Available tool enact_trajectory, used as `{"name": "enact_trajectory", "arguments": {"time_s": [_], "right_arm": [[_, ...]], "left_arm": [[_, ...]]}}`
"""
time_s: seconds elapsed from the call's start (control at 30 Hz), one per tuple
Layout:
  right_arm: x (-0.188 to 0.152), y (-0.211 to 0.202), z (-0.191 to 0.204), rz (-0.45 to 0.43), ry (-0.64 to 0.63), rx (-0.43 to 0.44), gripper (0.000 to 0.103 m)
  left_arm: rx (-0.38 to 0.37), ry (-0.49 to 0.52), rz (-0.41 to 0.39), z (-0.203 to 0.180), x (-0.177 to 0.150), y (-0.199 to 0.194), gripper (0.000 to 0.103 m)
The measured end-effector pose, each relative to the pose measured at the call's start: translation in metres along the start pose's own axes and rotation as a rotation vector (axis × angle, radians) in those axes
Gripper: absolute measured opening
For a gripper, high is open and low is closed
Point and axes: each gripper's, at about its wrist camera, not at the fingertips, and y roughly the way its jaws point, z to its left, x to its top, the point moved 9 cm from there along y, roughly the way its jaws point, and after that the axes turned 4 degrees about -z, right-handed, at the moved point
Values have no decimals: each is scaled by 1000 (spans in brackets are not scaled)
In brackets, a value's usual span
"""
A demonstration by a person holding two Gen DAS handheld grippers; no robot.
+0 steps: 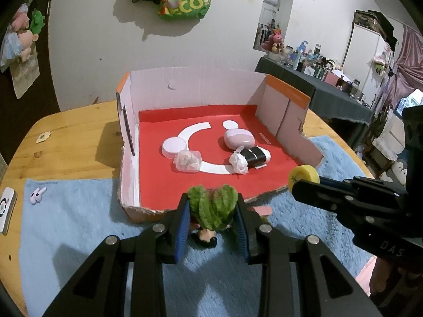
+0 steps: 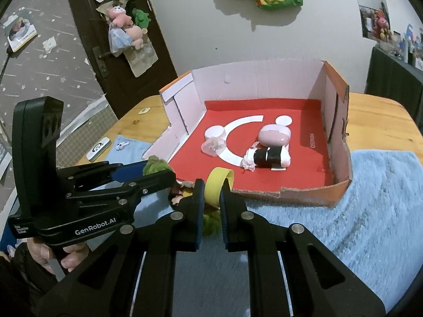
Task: Organize objects
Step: 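Lift the green piece and yellow cap and carry them into the box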
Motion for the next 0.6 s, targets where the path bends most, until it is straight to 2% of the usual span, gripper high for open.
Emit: {"name": "enact_trajectory", "arguments": {"time_s": [0.6], "right_arm": [[15,21,-19,40,13,-18,11]], "left_arm": [[-2,-14,19,11,18,23,33]]}}
